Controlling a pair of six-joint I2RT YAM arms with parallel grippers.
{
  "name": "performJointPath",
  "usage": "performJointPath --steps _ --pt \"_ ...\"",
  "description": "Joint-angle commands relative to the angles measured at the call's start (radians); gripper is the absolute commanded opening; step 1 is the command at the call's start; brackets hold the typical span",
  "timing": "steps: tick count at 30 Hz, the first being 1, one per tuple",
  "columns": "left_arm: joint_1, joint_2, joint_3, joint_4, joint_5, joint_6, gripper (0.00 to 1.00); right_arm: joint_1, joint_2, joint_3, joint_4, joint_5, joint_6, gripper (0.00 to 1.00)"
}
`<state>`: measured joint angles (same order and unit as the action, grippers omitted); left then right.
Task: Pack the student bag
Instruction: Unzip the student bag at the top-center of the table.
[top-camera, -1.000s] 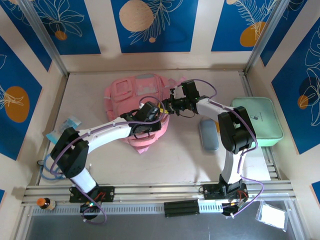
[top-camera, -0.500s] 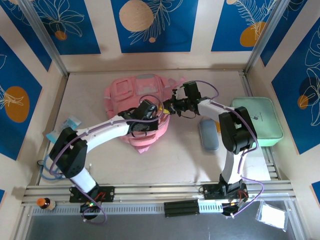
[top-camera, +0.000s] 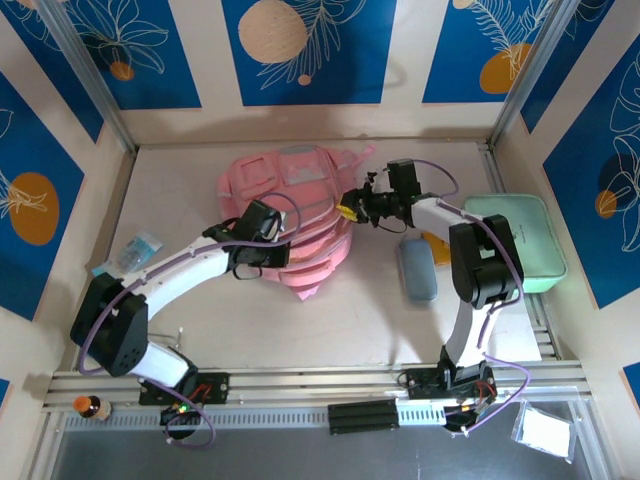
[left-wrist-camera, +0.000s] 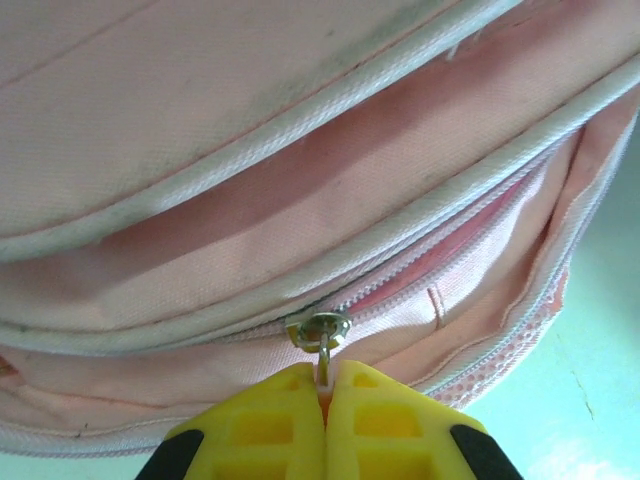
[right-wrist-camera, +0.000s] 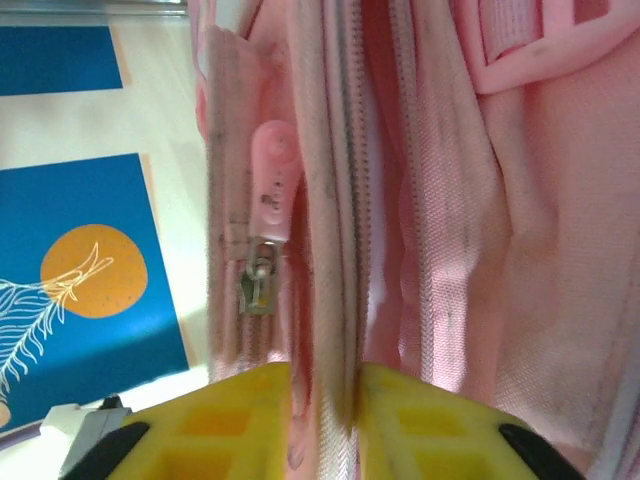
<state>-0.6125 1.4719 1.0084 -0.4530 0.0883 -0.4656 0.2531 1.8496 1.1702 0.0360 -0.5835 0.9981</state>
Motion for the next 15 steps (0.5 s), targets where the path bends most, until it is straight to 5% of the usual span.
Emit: performJointPath --steps 1,6,15 --pt "-0.011 0.012 0.073 0.063 0.082 0.069 0.00 0.009 -0.066 -0.044 0.074 0.008 0.074 0.36" --pt "-0.045 0.059 0.150 0.106 0.114 0.085 0.00 0.059 -0.105 -0.102 0.105 0.028 0.180 0.52" --pt "-0.093 0.142 0.202 0.141 0.149 0.064 0.00 0.139 -0.139 -0.053 -0.059 0.184 0.229 0.54"
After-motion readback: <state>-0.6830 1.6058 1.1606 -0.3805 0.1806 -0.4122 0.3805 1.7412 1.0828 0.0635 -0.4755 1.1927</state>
